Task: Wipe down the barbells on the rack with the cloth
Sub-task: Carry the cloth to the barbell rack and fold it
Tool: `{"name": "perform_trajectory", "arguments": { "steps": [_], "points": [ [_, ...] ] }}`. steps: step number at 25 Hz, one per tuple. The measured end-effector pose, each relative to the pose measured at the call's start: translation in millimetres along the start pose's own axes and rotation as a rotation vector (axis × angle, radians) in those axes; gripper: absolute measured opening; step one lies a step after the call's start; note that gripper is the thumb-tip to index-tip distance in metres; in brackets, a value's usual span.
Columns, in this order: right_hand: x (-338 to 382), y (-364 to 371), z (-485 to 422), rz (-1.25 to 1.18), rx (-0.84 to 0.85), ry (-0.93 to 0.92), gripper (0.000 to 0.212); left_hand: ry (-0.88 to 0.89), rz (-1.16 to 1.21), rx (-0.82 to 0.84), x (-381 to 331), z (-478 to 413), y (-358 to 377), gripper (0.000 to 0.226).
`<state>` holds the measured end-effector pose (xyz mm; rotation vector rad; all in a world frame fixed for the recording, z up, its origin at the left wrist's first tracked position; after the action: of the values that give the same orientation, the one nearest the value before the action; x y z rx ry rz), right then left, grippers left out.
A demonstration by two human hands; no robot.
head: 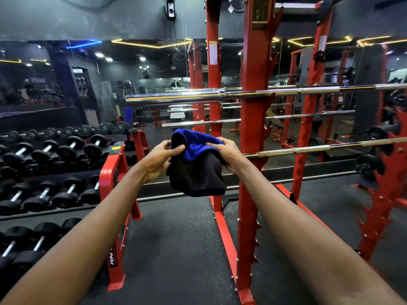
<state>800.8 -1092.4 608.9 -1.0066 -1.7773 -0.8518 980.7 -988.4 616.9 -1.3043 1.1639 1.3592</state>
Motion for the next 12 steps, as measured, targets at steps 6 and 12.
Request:
{"name": "perform_trajectory", "arguments": {
  "steps": [6, 12],
  "points": [
    [28, -2, 4, 0.298, 0.131, -0.150, 0.018, 0.020, -0.028, -0.029, 7, 3, -3, 0.047],
    [54, 49, 23, 0.697, 0.379, -0.389, 0.033, 0.080, -0.080, -0.172, -13, 11, -6, 0.029]
  ]
}}
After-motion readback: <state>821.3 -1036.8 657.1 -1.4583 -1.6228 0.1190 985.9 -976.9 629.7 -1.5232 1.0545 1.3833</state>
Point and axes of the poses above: each hand's wrist, its own z-axis away from the middle knuckle, its own y-axis out of the palm, x = y × z, the point moved 9 cm from there along -z, towards the middle knuckle, and after that the axes turned 10 degrees about -y, right-handed, at the moved point
